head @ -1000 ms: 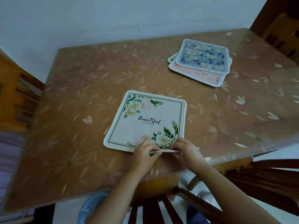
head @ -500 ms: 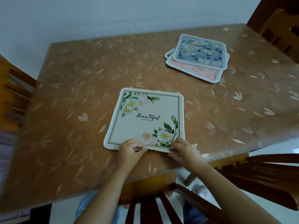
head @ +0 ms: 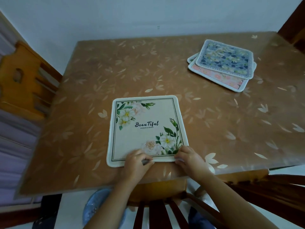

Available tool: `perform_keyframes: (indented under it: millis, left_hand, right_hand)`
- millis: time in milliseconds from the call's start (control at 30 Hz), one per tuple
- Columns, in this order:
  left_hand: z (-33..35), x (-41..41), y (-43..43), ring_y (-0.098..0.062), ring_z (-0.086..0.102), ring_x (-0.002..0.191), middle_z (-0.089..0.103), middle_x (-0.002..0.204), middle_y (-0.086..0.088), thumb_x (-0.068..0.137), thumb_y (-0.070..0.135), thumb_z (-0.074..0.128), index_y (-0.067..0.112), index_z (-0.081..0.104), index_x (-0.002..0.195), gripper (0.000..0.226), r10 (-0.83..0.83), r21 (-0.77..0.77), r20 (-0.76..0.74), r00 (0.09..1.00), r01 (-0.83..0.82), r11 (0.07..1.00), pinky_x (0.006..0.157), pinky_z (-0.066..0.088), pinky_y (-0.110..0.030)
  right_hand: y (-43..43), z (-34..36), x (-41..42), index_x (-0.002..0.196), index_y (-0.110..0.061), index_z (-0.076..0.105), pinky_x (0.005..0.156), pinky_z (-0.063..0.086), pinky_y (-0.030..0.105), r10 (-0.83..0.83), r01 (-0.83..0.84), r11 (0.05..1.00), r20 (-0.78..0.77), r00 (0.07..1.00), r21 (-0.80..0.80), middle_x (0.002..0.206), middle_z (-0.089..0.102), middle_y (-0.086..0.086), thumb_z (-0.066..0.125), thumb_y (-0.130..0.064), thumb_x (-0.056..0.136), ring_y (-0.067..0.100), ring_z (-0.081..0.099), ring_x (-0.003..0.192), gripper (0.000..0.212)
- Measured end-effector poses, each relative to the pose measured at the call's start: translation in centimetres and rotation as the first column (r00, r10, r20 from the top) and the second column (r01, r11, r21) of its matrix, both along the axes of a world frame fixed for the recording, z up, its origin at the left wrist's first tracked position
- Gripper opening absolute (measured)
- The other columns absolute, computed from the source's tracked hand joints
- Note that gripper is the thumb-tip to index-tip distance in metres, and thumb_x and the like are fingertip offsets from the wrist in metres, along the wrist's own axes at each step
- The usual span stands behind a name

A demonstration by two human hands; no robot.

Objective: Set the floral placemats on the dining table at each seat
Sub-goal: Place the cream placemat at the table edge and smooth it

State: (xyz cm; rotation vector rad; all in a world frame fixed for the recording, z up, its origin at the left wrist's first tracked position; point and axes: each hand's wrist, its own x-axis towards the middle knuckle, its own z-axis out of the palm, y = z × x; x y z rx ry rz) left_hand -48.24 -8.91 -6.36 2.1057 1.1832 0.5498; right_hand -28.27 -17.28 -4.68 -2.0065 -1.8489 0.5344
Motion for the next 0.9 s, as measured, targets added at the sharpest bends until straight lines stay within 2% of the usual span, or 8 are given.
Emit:
perform_keyframes:
  millis: [100, 200, 333, 400, 533, 700, 800, 900]
  left_hand:
    - [0.0, -0.6, -0.3, -0.023, 0.058, 0.08, 0.063, 0.082, -0.006, 0.069, 0.013, 0.078, 0.009, 0.071, 0.077, 0.011, -0.027, 0.026, -0.055, 0.998, 0.028, 0.999, 0.072, 0.05, -0.04]
    - [0.1, -2.4, -0.3, -0.024, 0.058, 0.077, 0.061, 0.079, -0.008, 0.066, 0.008, 0.079, 0.006, 0.07, 0.077, 0.014, 0.015, 0.085, -0.092, 0.996, -0.008, 0.996, 0.07, 0.051, -0.038]
    - [-0.2, -5.2, 0.0, -0.02, 0.057, 0.076, 0.061, 0.076, -0.007, 0.058, 0.009, 0.084, 0.008, 0.071, 0.073, 0.02, 0.11, 0.172, -0.155, 0.982, -0.083, 0.982, 0.068, 0.045, -0.025]
    - [-0.2, -5.5, 0.2, -0.023, 0.058, 0.073, 0.06, 0.076, -0.007, 0.057, 0.009, 0.085, 0.009, 0.071, 0.071, 0.02, 0.122, 0.169, -0.161, 0.979, -0.095, 0.981, 0.068, 0.045, -0.028]
    - [-0.2, -4.7, 0.0, -0.012, 0.047, 0.077, 0.06, 0.072, -0.005, 0.06, 0.008, 0.084, 0.011, 0.07, 0.067, 0.015, 0.12, 0.153, -0.14, 0.983, -0.098, 0.983, 0.069, 0.035, -0.02]
    - [0.1, -4.4, -0.2, -0.025, 0.057, 0.073, 0.061, 0.071, -0.005, 0.063, 0.009, 0.082, 0.011, 0.071, 0.067, 0.012, 0.149, 0.125, -0.165, 0.975, -0.13, 0.984, 0.069, 0.03, -0.018]
    - [0.3, -4.2, -0.3, -0.026, 0.057, 0.074, 0.061, 0.072, -0.006, 0.064, 0.01, 0.081, 0.011, 0.071, 0.068, 0.01, 0.16, 0.117, -0.17, 0.972, -0.141, 0.983, 0.069, 0.037, -0.027]
    - [0.3, -4.3, -0.5, -0.025, 0.057, 0.075, 0.061, 0.073, -0.006, 0.066, 0.011, 0.08, 0.011, 0.071, 0.069, 0.01, 0.161, 0.109, -0.168, 0.973, -0.144, 0.984, 0.068, 0.04, -0.03]
  right_hand:
    - [-0.2, 0.0, 0.0, 0.086, -0.005, 0.066, 0.07, 0.05, 0.04, 0.009, -0.01, 1.0, 0.032, 0.999, 0.022, 0.096, 0.061, 0.014, 0.069, -0.009, 0.076, 0.031, 0.055, 0.093, 0.01]
    - [-0.4, 0.0, -0.3, 0.084, -0.005, 0.065, 0.065, 0.053, 0.043, 0.001, -0.004, 0.999, 0.056, 0.998, 0.045, 0.091, 0.061, 0.014, 0.07, -0.009, 0.076, 0.032, 0.055, 0.089, 0.01]
    - [-0.5, 0.1, -0.7, 0.082, -0.005, 0.066, 0.066, 0.052, 0.046, -0.005, 0.002, 0.999, 0.051, 0.999, 0.047, 0.089, 0.062, 0.015, 0.07, -0.007, 0.075, 0.033, 0.056, 0.087, 0.009]
    - [-0.4, 0.0, -1.0, 0.084, -0.005, 0.066, 0.069, 0.051, 0.046, -0.01, 0.009, 0.999, 0.041, 0.999, 0.033, 0.091, 0.061, 0.015, 0.068, -0.006, 0.076, 0.034, 0.056, 0.089, 0.008]
    - [-0.1, 0.0, -1.0, 0.088, -0.006, 0.064, 0.077, 0.047, 0.043, -0.023, 0.024, 1.0, 0.041, 0.999, -0.01, 0.098, 0.059, 0.012, 0.063, -0.011, 0.081, 0.029, 0.052, 0.094, 0.009]
    - [-0.1, -0.1, -0.8, 0.088, -0.005, 0.062, 0.079, 0.046, 0.042, -0.018, 0.021, 0.999, 0.077, 0.997, -0.039, 0.098, 0.058, 0.013, 0.061, -0.015, 0.083, 0.029, 0.051, 0.094, 0.012]
    - [-0.2, -0.1, -0.9, 0.087, -0.004, 0.062, 0.078, 0.046, 0.042, -0.023, 0.025, 0.999, 0.076, 0.997, -0.026, 0.097, 0.058, 0.013, 0.061, -0.014, 0.083, 0.029, 0.051, 0.092, 0.011]
    - [-0.2, -0.1, -1.0, 0.084, -0.003, 0.062, 0.075, 0.048, 0.044, -0.026, 0.026, 1.0, 0.064, 0.998, -0.003, 0.093, 0.059, 0.015, 0.063, -0.011, 0.081, 0.03, 0.053, 0.089, 0.009]
